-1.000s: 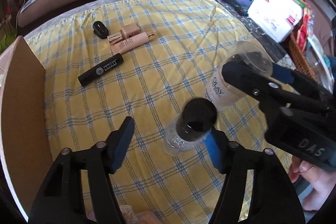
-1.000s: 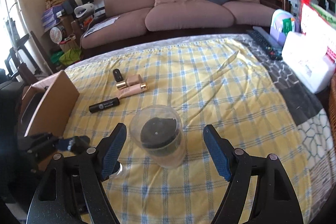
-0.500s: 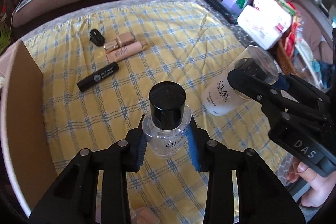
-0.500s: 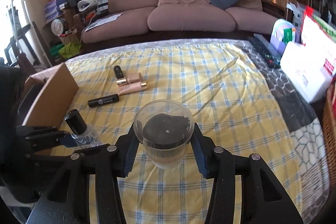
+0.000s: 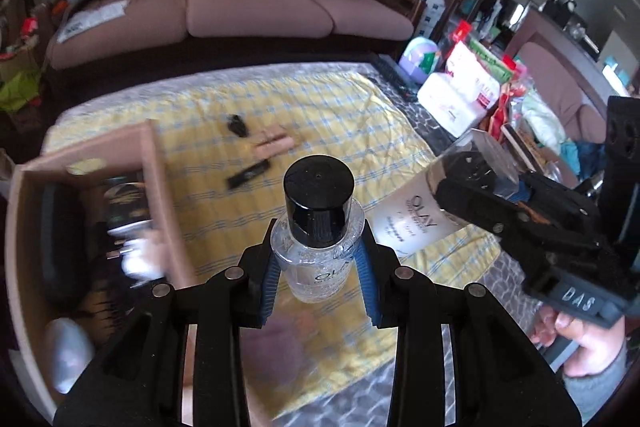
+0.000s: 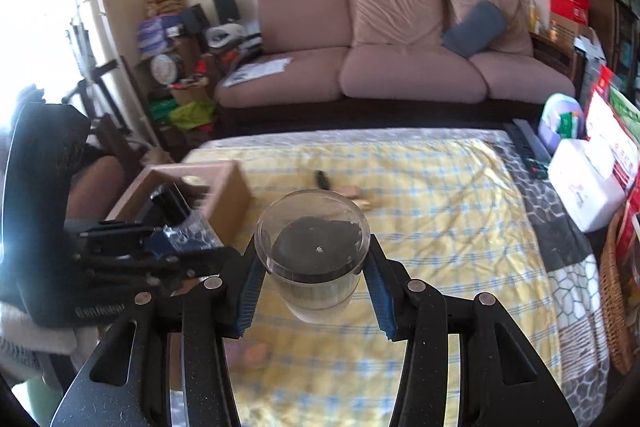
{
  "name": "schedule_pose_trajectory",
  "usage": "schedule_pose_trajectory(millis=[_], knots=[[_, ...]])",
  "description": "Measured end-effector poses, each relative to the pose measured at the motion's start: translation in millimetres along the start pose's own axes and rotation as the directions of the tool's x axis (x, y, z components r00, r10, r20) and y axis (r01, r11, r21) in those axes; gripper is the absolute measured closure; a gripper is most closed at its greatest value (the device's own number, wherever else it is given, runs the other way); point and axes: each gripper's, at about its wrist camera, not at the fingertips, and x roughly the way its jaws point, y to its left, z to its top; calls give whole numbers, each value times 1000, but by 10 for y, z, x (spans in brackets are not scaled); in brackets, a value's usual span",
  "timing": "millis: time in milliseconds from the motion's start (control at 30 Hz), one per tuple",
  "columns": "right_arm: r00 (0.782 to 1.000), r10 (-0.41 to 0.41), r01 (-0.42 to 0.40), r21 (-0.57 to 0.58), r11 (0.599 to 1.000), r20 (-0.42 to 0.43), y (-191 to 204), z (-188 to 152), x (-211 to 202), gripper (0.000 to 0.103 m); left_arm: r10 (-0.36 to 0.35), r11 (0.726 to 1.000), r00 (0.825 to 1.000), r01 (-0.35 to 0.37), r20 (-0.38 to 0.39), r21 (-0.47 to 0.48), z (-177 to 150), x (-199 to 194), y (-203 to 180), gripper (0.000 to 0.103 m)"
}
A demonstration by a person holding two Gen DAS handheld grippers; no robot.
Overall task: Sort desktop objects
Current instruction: 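Lift the clear bottle with the left tool while the right tool lifts the Olay jar, then carry both held items over the cardboard box and lower them inside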
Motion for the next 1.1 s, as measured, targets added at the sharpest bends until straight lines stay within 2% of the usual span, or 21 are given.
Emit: schedule_pose_trajectory(millis=[133, 233, 467, 733, 867, 1100], knots=[[997, 76, -76, 8, 997, 9, 380, 21, -145, 55, 54, 999, 998, -54, 25, -11, -184, -515, 362, 71], [995, 98, -98, -17, 995, 5, 707, 18, -171, 55, 87, 996, 996, -86, 30, -33, -349, -762, 628, 71], [990, 139, -141, -51, 989, -38, 1335, -80, 15, 55, 115, 989, 993, -112, 23, -99, -735, -1030, 1154, 71], [988, 125, -134, -103, 986, -92, 1829, -342, 372, 55, 106, 986, 994, -105, 3, -127, -1041, -996, 1452, 71], [989, 75, -97, -171, 980, -130, 1985, -526, 649, 55, 91, 987, 996, -90, 0, -130, -1112, -963, 1511, 71], [985, -5, -51, -321, 946, -171, 2204, -817, 1020, 55, 80, 989, 997, -78, 10, -129, -1159, -920, 1591, 71]])
